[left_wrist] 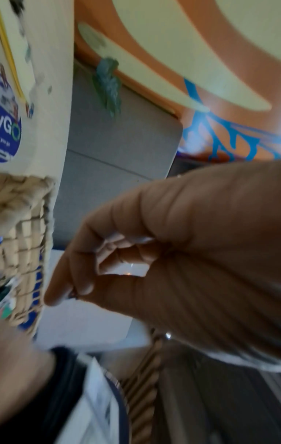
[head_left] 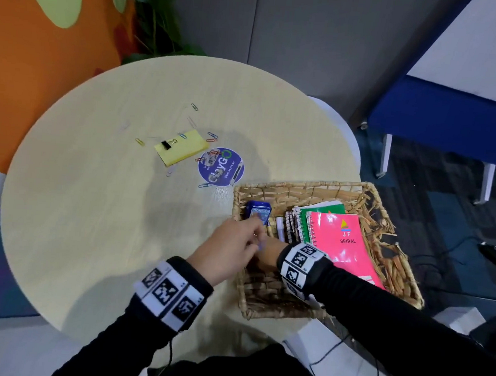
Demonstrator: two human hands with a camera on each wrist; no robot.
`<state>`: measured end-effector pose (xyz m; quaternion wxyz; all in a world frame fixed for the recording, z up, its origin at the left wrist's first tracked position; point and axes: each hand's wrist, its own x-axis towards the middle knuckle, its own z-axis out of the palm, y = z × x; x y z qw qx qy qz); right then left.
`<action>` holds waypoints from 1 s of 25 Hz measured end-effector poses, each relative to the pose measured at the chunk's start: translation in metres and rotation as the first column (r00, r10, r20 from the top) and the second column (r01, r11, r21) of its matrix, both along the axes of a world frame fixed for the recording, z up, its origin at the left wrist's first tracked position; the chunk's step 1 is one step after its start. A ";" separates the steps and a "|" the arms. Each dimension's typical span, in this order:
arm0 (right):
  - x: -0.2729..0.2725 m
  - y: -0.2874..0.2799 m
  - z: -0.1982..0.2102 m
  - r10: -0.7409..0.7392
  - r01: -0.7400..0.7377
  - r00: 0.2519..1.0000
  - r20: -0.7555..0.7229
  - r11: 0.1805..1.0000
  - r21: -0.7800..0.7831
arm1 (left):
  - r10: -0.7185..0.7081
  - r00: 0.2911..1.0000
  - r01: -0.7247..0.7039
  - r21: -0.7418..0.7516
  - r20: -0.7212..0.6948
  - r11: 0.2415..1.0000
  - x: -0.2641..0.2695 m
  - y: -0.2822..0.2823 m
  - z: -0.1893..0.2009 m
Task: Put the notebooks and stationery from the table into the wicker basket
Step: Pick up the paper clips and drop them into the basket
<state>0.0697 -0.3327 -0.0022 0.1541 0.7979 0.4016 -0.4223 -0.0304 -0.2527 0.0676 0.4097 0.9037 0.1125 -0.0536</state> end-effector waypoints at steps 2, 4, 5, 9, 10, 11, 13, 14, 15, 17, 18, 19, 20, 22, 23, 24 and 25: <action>-0.003 0.002 0.004 -0.070 0.070 0.997 0.029 0.998 -0.006 | -0.058 0.996 0.065 0.093 -0.072 0.994 0.005 -0.018 -0.006; 0.005 0.002 0.002 -0.090 0.090 0.996 -0.011 0.996 0.005 | -0.128 0.967 0.183 0.250 -0.220 0.951 0.014 -0.032 -0.011; 0.008 0.001 0.005 -0.090 0.090 0.995 -0.034 0.996 0.004 | -0.162 0.944 0.251 0.311 -0.286 0.917 0.017 -0.037 -0.014; 0.024 -0.014 0.027 -0.179 0.182 0.983 -0.035 0.970 0.160 | -0.226 0.858 0.432 0.412 -0.460 0.802 0.033 -0.048 -0.024; 0.030 -0.019 0.034 -0.210 0.211 0.977 -0.026 0.952 0.224 | -0.227 0.826 0.473 0.415 -0.516 0.777 0.039 -0.051 -0.029; 0.035 -0.026 0.041 -0.242 0.241 0.970 -0.033 0.923 0.299 | -0.232 0.775 0.532 0.409 -0.588 0.742 0.043 -0.055 -0.033; 0.041 -0.041 0.050 -0.327 0.328 0.942 -0.075 0.853 0.405 | -0.229 0.732 0.584 0.418 -0.641 0.696 0.050 -0.061 -0.038; 0.041 -0.047 0.054 -0.356 0.360 0.930 -0.094 0.826 0.434 | -0.230 0.751 0.572 0.437 -0.619 0.694 0.053 -0.062 -0.042; 0.039 -0.054 0.057 -0.360 0.370 0.926 -0.110 0.812 0.451 | -0.231 0.761 0.558 0.431 -0.606 0.709 0.052 -0.063 -0.043; 0.036 -0.061 0.061 -0.336 0.353 0.934 -0.123 0.809 0.469 | -0.224 0.751 0.542 0.387 -0.621 0.746 0.050 -0.067 -0.057; 0.036 -0.064 0.060 -0.334 0.353 0.934 -0.126 0.810 0.469 | -0.248 0.721 0.575 0.360 -0.647 0.734 0.052 -0.067 -0.065; 0.037 -0.065 0.058 -0.336 0.357 0.933 -0.131 0.810 0.466 | -0.243 0.664 0.600 0.310 -0.707 0.737 0.056 -0.067 -0.082; 0.038 -0.065 0.056 -0.341 0.362 0.931 -0.131 0.809 0.463 | -0.218 0.592 0.614 0.259 -0.776 0.745 0.058 -0.067 -0.095; 0.040 -0.063 0.053 -0.338 0.353 0.934 -0.118 0.812 0.466 | -0.234 0.589 0.557 0.178 -0.774 0.811 0.068 -0.058 -0.091; 0.041 -0.061 0.052 -0.332 0.342 0.937 -0.106 0.813 0.471 | -0.238 0.632 0.537 0.195 -0.738 0.821 0.069 -0.055 -0.073; 0.042 -0.059 0.050 -0.315 0.321 0.944 -0.094 0.816 0.481 | -0.228 0.697 0.503 0.238 -0.680 0.831 0.064 -0.052 -0.049; 0.043 -0.057 0.049 -0.295 0.295 0.952 -0.081 0.819 0.492 | -0.230 0.764 0.472 0.280 -0.602 0.836 0.058 -0.047 -0.024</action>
